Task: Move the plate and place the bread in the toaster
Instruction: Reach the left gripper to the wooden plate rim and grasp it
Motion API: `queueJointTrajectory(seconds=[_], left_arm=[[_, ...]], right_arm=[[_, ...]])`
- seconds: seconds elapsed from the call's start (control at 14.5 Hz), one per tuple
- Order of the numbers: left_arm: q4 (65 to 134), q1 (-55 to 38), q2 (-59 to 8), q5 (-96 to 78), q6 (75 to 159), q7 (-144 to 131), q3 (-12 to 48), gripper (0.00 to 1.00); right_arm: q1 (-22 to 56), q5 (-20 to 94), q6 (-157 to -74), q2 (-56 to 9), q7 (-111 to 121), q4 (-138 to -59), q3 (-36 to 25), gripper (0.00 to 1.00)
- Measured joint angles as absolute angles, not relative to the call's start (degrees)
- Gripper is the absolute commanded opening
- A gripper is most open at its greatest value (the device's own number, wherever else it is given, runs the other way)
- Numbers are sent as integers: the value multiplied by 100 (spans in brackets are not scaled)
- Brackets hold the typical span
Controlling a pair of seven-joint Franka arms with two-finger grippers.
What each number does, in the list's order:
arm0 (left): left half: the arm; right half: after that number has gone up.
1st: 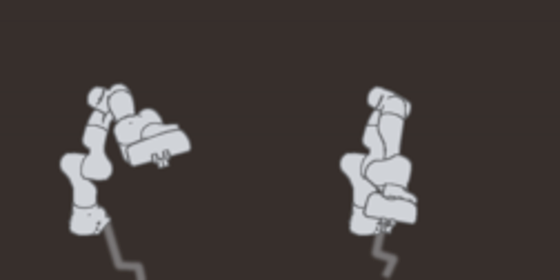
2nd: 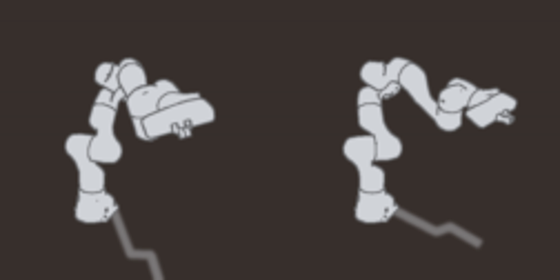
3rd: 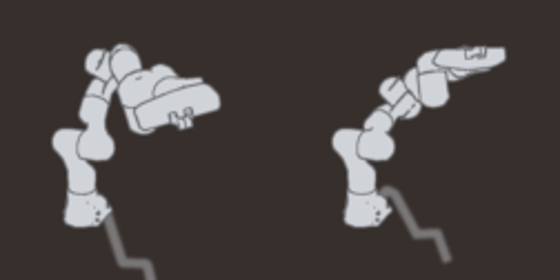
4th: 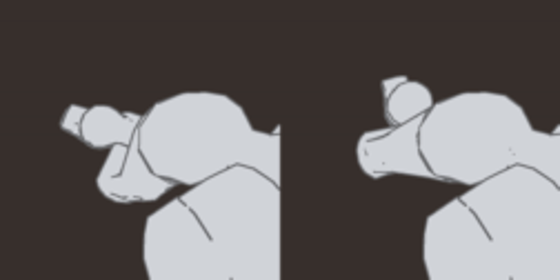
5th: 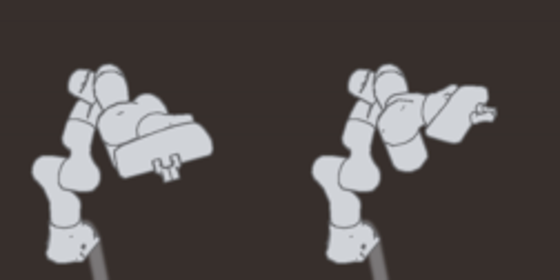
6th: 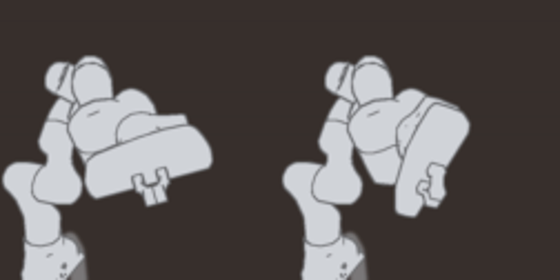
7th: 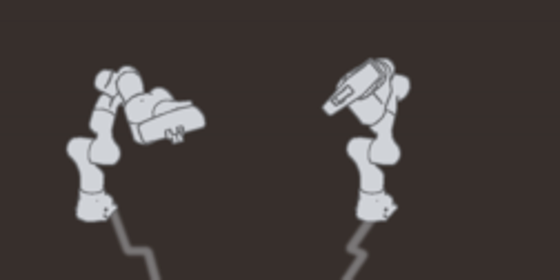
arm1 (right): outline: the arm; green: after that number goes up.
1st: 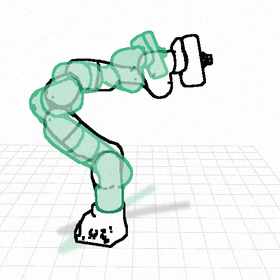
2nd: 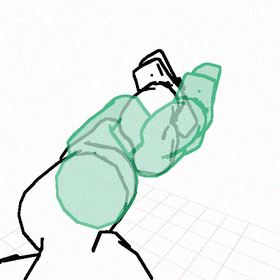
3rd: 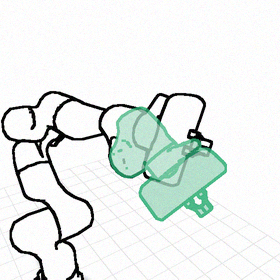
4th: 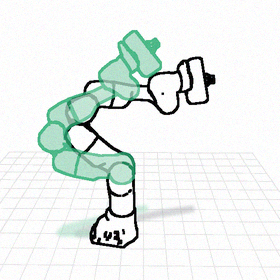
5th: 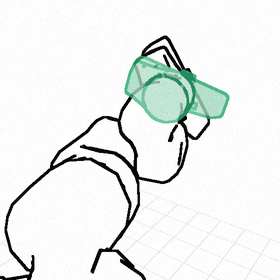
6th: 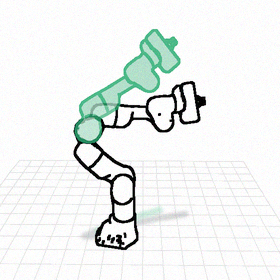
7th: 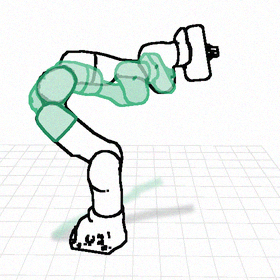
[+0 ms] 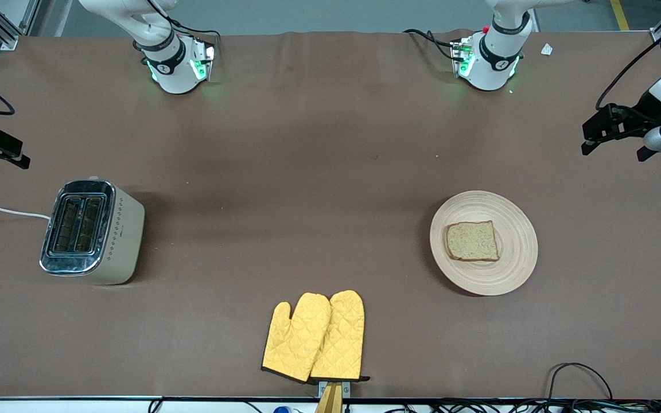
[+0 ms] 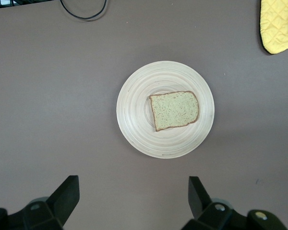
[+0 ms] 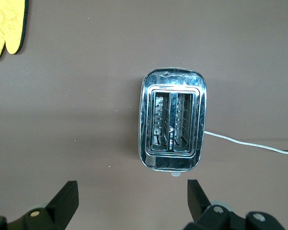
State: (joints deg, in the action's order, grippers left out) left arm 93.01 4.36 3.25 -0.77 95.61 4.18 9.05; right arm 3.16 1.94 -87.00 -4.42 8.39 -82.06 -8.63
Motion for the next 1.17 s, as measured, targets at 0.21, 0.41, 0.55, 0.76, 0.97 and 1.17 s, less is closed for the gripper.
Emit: queueJointTrajectory(seconds=[0.21,0.41,0.55,0.76,0.97,1.17], left_arm=[[9283,436,295,-76,9545,418,905,100],[9273,445,282,-90,9537,418,901,100],[9274,461,190,-131,9525,433,883,100],[9286,753,-128,-649,9501,561,849,100],[9352,1479,-933,-1767,9471,1546,820,100],[9364,2168,-2266,-2786,9497,2535,796,100]], right_arm=[[316,196,-8697,-442,839,-8206,-863,100],[316,197,-8697,-442,839,-8206,-863,100],[316,198,-8697,-442,839,-8206,-863,100],[316,198,-8697,-442,839,-8206,-864,100],[315,199,-8697,-442,839,-8204,-867,100],[315,200,-8696,-442,839,-8204,-867,100]])
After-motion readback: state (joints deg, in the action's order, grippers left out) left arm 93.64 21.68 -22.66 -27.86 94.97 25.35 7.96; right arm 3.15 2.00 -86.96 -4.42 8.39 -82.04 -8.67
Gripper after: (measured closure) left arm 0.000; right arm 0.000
